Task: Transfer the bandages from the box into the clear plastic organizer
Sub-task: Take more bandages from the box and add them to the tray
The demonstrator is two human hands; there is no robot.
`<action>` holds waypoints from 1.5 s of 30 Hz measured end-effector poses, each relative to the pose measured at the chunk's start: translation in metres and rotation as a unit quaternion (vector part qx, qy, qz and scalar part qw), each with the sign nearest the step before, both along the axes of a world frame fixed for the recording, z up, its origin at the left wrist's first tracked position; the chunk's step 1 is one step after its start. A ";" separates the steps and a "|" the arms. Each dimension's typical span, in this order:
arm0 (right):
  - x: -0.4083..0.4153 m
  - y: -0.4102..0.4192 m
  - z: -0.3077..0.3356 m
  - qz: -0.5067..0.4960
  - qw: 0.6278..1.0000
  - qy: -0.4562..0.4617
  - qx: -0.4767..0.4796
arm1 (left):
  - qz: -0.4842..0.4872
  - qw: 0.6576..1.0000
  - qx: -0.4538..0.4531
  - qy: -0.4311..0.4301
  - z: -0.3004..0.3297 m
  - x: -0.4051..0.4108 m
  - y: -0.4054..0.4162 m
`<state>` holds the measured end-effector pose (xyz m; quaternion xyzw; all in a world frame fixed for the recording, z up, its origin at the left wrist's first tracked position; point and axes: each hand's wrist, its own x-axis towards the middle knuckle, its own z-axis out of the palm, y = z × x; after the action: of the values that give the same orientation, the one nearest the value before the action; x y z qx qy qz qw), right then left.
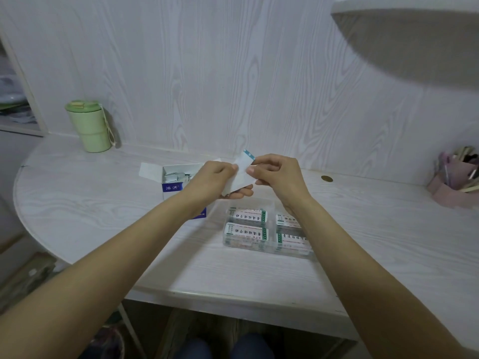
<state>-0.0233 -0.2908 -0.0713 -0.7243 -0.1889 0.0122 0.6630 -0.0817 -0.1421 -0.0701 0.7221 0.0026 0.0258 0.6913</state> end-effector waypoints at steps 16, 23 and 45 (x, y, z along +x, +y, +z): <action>-0.006 0.004 -0.008 -0.006 1.000 0.024 -0.016 | 0.099 0.994 0.038 0.029 0.005 0.002 0.006; -0.002 0.002 -0.011 -0.090 0.995 0.003 -0.053 | 0.034 0.998 0.000 0.047 0.002 -0.001 0.007; 0.020 -0.018 -0.008 0.003 0.975 0.221 0.032 | 0.128 0.985 0.091 -0.076 -0.009 0.015 0.011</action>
<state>-0.0035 -0.3091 -0.0795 -0.6813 -0.0406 0.1676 0.7114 -0.0663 -0.1310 -0.0788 0.7715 0.0406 0.1690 0.6121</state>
